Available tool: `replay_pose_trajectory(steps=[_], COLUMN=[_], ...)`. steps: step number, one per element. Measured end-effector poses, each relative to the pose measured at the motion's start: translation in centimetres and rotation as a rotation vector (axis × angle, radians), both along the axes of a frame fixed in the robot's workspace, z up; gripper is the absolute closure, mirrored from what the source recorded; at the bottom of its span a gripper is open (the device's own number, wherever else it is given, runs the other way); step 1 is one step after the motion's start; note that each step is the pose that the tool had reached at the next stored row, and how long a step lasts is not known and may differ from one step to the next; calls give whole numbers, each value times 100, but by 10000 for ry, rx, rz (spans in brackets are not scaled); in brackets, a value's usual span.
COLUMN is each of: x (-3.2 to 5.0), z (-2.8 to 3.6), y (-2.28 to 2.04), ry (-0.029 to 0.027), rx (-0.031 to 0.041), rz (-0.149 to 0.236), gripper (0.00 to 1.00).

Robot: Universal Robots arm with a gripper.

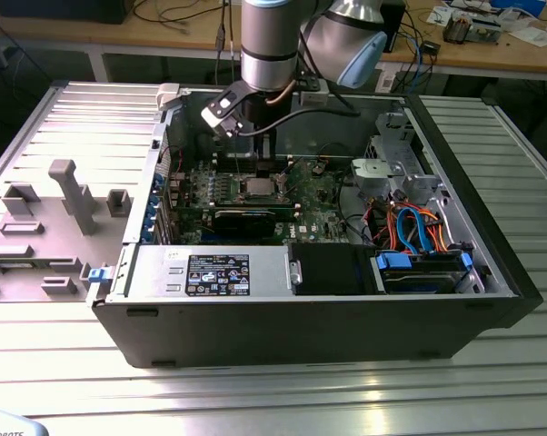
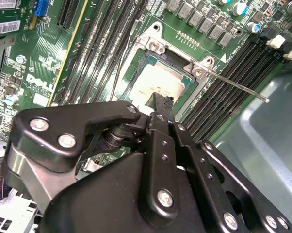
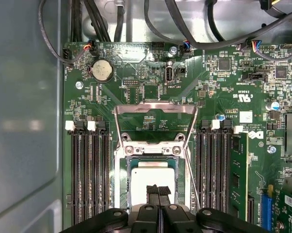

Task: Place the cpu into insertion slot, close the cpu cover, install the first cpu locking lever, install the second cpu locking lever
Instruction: 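Close the cpu cover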

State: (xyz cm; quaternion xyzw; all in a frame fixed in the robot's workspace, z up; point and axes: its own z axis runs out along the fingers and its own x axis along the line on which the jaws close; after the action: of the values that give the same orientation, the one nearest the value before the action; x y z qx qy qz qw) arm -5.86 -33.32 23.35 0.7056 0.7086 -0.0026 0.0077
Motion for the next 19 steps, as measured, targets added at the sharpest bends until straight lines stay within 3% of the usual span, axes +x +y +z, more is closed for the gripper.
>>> replay_pose_trajectory(steps=[19], x=[0], z=[44], y=[0], ry=[-1], rx=[1], rz=[0], gripper=[89])
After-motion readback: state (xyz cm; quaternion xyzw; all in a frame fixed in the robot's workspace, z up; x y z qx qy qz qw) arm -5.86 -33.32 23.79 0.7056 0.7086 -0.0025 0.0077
